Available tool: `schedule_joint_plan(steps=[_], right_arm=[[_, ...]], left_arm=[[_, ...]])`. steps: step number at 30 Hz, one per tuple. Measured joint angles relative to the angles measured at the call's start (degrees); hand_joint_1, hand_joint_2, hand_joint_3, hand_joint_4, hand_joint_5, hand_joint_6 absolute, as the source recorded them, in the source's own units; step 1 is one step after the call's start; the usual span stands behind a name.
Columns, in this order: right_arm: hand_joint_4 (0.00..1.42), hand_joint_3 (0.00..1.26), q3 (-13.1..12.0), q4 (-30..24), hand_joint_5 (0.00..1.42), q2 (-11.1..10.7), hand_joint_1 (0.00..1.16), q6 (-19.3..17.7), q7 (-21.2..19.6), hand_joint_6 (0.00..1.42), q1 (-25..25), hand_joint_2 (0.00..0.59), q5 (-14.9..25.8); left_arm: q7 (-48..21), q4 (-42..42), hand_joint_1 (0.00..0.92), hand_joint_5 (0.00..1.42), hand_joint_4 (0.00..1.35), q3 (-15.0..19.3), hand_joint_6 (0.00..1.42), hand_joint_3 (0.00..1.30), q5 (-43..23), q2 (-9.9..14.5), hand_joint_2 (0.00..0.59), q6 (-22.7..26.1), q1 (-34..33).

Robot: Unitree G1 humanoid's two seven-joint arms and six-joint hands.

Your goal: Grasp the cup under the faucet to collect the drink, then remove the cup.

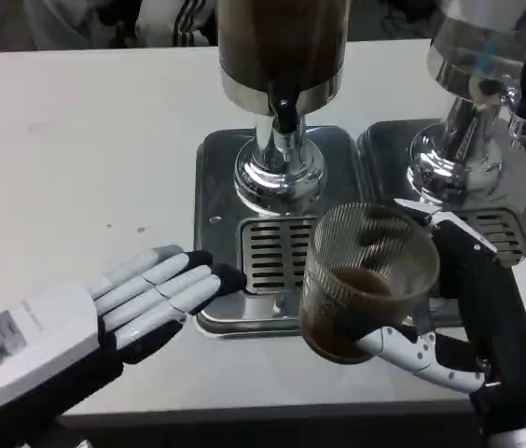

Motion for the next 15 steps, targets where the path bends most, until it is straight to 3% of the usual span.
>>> schedule_joint_plan(steps=[15], right_arm=[[0.92,0.79,-0.06,0.43,1.08,0.23,0.91,0.0,0.0,1.4,-0.33,0.114,0.0]], left_arm=[[0.56,0.31,0.0,0.0,0.0,-0.47,0.0,0.0,0.02,1.4,0.032,0.49,-0.09]])
